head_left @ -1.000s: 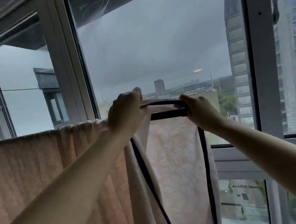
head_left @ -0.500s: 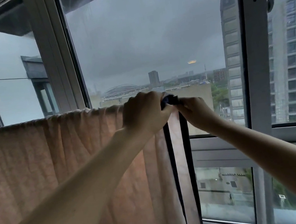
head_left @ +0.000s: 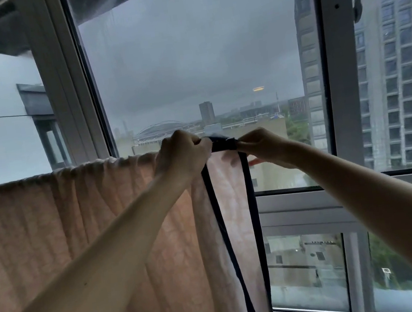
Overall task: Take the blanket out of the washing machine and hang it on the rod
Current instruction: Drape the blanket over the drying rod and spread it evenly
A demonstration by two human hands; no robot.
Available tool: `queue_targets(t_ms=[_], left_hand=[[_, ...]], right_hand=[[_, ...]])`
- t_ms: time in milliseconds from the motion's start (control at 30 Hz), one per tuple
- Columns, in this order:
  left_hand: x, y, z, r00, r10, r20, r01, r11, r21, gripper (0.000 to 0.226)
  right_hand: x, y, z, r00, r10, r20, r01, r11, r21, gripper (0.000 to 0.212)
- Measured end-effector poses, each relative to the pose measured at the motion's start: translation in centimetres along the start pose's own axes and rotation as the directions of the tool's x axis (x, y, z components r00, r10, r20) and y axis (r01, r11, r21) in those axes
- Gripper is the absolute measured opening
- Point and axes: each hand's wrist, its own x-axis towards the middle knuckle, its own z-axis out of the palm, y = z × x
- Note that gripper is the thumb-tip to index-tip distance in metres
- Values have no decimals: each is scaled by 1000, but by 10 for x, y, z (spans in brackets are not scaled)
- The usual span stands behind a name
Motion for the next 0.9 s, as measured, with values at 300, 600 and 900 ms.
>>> queue_targets(t_ms=[300, 600, 900], left_hand=[[-56, -16, 31, 975, 211, 75, -224, 922, 315, 35], [-115, -45, 61, 973, 85, 216, -151, 937, 316, 38], [-186, -68, 95, 951, -80, 300, -1, 965, 260, 46]], right_hand=[[-21, 21, 36, 992, -114, -57, 93, 956, -277, 27], [-71, 55, 71, 996, -79, -28, 61, 909, -412, 17], [-132, 125, 132, 991, 85, -102, -115, 929, -351, 13]])
